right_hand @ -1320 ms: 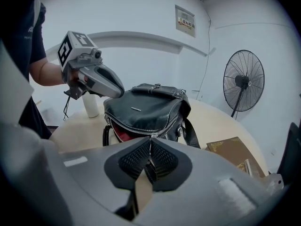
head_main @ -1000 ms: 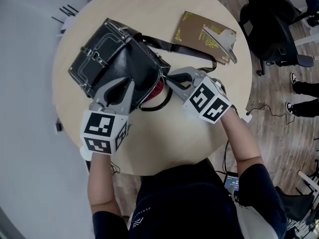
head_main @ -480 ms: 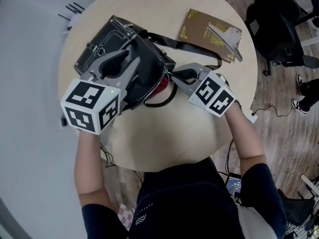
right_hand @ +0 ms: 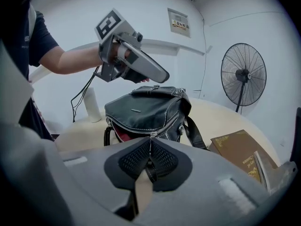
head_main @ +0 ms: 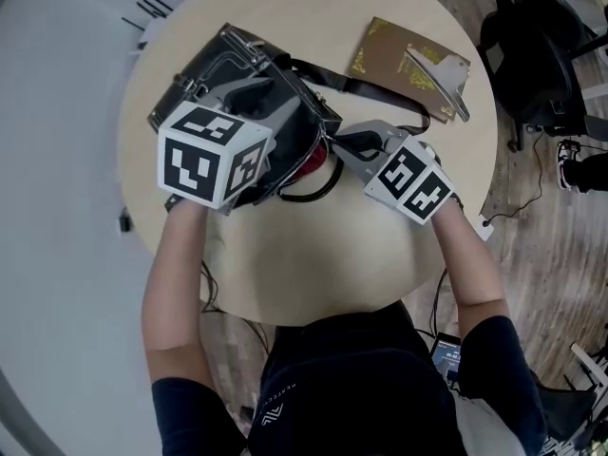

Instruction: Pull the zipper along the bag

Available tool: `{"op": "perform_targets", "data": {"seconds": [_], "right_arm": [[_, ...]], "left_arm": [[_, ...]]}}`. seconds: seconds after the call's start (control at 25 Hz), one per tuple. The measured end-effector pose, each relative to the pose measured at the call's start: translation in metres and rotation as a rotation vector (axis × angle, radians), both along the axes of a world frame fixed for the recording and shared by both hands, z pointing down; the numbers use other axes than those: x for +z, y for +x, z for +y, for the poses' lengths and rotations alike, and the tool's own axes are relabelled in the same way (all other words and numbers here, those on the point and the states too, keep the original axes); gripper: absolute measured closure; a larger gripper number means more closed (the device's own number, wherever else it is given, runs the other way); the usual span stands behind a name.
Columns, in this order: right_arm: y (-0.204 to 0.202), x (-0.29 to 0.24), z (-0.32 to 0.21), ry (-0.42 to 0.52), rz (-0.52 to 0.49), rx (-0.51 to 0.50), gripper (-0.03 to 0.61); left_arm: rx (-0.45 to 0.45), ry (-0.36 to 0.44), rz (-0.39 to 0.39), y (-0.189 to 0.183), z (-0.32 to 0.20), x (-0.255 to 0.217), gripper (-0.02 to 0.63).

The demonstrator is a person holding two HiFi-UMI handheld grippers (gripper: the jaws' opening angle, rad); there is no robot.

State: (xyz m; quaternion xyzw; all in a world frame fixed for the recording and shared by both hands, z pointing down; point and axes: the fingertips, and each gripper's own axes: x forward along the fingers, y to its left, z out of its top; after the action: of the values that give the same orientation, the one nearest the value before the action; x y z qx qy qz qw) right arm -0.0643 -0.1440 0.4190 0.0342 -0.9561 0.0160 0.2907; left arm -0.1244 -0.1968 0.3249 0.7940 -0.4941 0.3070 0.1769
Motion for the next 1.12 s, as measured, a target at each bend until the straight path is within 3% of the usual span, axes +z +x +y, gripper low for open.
{"op": "perform_targets", "data": {"seconds": [0.2,0.32,0.52,0.68,0.8,1.0,1.12], "right_arm": [[0.0,0.0,-0.001,0.002,0.0,-0.035,0.566],[0.001,0.001,-0.001,-0.003,0.0,-0.052,0.566],[0.0,0.003,-0.002,-0.013,0.001,-0.072,0.566],[0.0,0.005,-0.004,-0.003,0.011,-0.087,0.566],[0.0,0.005,-0.004,-0.01,0.012,-0.092,0.566],[0.0,0.006,-0.003,-0.023,0.009,-0.106,0.566],[0.0,0.007,-0.003,-0.026,0.004,-0.113,0.566]], "left_arm": [[0.221,-0.057,-0.161,0.01,-0.007,0.025,0.397],[0.282,-0.074,-0.215,0.011,-0.012,0.035,0.365],[0.253,-0.077,-0.201,0.016,-0.022,0.044,0.342],[0.13,-0.107,-0.171,0.008,-0.032,0.046,0.276],[0.098,-0.092,-0.177,0.005,-0.039,0.043,0.276],[0.357,-0.084,-0.272,0.021,-0.035,0.046,0.301],[0.449,-0.145,-0.283,0.026,-0.032,0.049,0.301]]}}
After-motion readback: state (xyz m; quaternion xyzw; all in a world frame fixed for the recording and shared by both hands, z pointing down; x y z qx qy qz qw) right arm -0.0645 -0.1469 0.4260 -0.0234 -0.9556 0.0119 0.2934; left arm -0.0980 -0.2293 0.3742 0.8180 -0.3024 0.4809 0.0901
